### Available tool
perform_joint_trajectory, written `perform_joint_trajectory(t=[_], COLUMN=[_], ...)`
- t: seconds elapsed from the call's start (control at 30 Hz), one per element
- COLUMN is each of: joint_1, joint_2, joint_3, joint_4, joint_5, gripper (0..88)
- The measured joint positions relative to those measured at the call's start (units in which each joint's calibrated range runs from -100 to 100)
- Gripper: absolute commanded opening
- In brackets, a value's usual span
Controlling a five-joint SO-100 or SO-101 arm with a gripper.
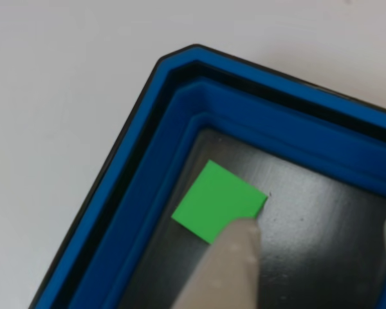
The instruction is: Pick up green cube and drop it in the blue box
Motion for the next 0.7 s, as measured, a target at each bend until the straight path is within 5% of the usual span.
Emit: perform_joint_trajectory(t=[0.7], joint_1=[0.43], joint_2=[-3.43], joint_3=[0.00], joint_4=[0.00], joint_5=[0.10], gripper=[14.8])
